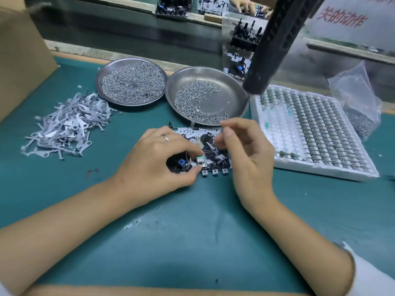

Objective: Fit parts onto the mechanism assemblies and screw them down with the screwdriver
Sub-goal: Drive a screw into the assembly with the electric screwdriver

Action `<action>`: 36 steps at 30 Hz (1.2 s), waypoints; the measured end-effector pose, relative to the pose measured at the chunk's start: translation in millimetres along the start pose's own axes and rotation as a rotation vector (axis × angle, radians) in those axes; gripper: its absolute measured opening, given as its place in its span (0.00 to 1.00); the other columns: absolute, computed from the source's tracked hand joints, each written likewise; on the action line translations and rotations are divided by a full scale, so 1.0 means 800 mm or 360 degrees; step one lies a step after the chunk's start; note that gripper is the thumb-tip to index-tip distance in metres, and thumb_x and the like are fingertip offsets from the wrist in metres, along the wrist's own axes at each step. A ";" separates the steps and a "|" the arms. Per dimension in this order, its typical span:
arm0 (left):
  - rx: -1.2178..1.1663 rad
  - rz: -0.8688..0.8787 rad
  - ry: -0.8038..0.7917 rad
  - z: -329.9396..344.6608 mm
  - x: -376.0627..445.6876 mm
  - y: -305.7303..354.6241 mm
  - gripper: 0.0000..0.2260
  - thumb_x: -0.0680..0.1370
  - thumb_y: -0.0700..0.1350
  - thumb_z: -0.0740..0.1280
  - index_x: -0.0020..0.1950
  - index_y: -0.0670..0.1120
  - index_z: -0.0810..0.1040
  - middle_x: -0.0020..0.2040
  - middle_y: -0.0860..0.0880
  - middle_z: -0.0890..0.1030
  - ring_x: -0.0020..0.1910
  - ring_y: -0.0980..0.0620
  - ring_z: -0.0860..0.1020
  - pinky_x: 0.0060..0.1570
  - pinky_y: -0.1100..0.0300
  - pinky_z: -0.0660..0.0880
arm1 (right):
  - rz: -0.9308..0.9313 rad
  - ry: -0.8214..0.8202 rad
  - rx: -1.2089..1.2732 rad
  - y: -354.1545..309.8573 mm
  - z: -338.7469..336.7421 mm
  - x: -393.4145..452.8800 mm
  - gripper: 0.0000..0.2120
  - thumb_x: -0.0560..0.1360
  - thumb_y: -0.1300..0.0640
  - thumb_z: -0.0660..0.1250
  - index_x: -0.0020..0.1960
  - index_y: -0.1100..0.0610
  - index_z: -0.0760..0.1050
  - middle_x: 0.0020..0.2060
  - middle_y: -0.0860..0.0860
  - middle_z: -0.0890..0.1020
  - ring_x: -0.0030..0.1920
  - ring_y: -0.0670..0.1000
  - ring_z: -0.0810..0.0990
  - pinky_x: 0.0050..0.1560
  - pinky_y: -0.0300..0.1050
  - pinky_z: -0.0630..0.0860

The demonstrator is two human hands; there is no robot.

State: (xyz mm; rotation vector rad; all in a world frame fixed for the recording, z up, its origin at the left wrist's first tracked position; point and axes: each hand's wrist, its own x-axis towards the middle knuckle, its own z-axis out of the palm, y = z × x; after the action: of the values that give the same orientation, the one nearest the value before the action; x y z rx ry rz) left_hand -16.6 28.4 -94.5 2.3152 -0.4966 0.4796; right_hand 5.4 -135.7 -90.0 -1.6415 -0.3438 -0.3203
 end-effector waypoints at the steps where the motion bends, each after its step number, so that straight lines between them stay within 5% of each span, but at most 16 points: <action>1: -0.0008 -0.0002 -0.0002 0.000 0.000 0.000 0.10 0.66 0.47 0.74 0.46 0.50 0.84 0.40 0.59 0.81 0.42 0.58 0.72 0.51 0.58 0.69 | 0.0030 -0.0044 0.0002 0.002 0.001 -0.001 0.07 0.76 0.63 0.63 0.47 0.52 0.76 0.35 0.46 0.80 0.39 0.44 0.79 0.45 0.37 0.75; 12: -0.0039 0.0012 0.0042 -0.001 0.000 0.004 0.08 0.67 0.48 0.73 0.44 0.47 0.84 0.39 0.59 0.79 0.41 0.55 0.75 0.51 0.50 0.73 | 0.0193 -0.0053 0.0014 0.004 -0.001 0.003 0.08 0.77 0.68 0.64 0.47 0.57 0.78 0.33 0.49 0.81 0.38 0.45 0.80 0.44 0.37 0.76; 27: -0.0151 0.0078 0.0037 0.003 0.001 0.002 0.08 0.67 0.42 0.75 0.44 0.42 0.86 0.40 0.50 0.84 0.37 0.56 0.77 0.46 0.54 0.74 | 0.0413 -0.0010 -0.0018 0.007 -0.002 0.010 0.11 0.75 0.68 0.64 0.41 0.53 0.78 0.31 0.48 0.82 0.37 0.46 0.80 0.51 0.51 0.78; 36: -0.0166 0.0066 0.0075 0.005 0.000 0.004 0.07 0.67 0.41 0.74 0.44 0.42 0.85 0.39 0.50 0.83 0.36 0.57 0.76 0.46 0.57 0.72 | 0.0356 -0.0029 -0.0125 0.004 0.001 0.009 0.13 0.74 0.67 0.65 0.40 0.50 0.77 0.32 0.47 0.82 0.38 0.46 0.81 0.48 0.41 0.78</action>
State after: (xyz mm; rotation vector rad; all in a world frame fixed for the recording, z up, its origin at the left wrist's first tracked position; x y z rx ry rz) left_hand -17.2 23.2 -95.1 2.1928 -0.5349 0.5151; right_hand 13.1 -134.9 -90.4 -1.7424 -0.1602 -0.1519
